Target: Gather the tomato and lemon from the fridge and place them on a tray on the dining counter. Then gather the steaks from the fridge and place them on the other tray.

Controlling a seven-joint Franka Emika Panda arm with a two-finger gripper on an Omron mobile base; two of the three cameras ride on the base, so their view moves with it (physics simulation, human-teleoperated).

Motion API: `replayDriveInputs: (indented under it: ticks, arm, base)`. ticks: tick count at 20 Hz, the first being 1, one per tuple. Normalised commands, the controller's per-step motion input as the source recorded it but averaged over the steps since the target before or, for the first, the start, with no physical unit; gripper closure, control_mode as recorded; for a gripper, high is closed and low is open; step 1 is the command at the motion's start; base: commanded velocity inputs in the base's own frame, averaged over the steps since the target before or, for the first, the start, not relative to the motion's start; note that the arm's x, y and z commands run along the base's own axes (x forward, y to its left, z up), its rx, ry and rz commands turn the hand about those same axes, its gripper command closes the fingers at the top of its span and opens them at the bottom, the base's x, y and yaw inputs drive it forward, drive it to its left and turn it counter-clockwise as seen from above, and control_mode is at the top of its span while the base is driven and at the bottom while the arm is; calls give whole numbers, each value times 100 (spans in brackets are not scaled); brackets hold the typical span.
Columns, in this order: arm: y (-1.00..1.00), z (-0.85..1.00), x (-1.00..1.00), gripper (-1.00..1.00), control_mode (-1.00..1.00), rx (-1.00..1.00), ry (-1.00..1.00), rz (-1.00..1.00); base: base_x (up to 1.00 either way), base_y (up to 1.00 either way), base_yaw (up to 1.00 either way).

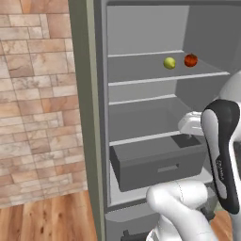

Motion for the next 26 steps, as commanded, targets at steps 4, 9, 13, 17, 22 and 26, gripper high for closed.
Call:
replayDriveInputs:
  ticks: [4,9,13,17,22,26]
  arm:
    - [-15,82,53,-100,-100,-13,-16,0]
    - [-7,91,60,-100,-100,-16,-20,0]
    - [-23,67,54,-100,-100,-18,-24,3]
    - [-13,25,45,-100,-100,-12,-20,3]
    - [-8,0,59,-100,-100,-2,-7,6]
    - [-1,0,85,-100,-100,1,0,7]
  base:
    - [0,0,0]
    - [0,0,0]
    - [0,0,0]
    - [0,0,0]
    - [0,0,0]
    - [0,0,0]
